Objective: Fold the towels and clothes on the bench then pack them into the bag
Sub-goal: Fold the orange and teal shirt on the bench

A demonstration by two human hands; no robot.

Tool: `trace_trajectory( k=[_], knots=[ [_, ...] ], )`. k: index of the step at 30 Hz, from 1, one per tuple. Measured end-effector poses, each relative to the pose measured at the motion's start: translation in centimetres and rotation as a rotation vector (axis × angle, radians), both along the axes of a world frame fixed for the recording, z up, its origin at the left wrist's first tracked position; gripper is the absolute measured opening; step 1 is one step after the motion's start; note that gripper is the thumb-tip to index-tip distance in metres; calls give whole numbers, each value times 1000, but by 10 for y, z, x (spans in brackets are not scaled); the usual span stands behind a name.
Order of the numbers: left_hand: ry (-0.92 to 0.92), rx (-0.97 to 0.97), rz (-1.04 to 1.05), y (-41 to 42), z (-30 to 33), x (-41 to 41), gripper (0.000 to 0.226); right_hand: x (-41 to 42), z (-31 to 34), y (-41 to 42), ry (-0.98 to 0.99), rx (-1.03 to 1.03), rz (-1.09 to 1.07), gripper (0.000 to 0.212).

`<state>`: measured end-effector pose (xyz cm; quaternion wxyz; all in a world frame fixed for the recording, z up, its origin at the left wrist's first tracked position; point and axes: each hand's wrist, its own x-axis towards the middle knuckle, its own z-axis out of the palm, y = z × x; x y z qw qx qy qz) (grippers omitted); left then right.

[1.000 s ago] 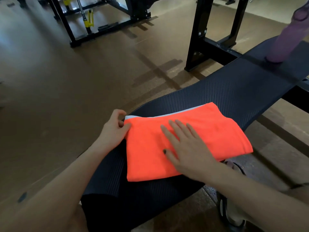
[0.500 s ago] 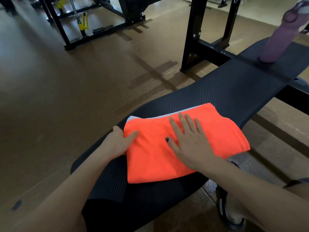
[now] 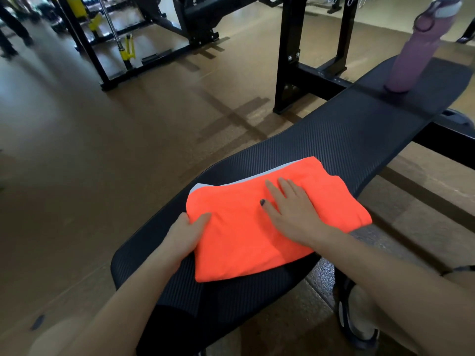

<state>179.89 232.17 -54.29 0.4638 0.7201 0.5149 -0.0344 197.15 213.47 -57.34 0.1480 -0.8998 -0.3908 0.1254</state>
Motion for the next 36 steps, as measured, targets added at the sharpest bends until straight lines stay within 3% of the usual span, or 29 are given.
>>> trace_trajectory(
  k=[4,10,18,21,24,27,31,33,36],
  knots=[
    [-38,75,-65,-6,1,-2,34,6,0,-9,-136,-54,87,83],
    [-201,-23,110,-13,14,-6,35,0,2,-10,-178,-84,88,79],
    [-101,204,77,-7,22,-44,32,-14,2,-1,-177,-118,102,85],
    [-55,72,164,-1,19,-50,43,-12,3,-1,-189,-119,82,88],
    [63,-60,157,-2,17,-54,71,-12,-2,-7,-164,-181,91,90],
    [0,-86,143,9,9,-59,87,-11,1,-9,-133,-171,89,91],
    [-143,-69,101,-16,59,-30,38,-12,13,-13,-105,-138,85,91],
    [-182,-64,3,-31,81,-5,16,-10,23,-16,-24,-60,56,75],
    [-229,-78,-101,-55,100,42,8,-3,44,-23,201,231,5,53]
  ],
)
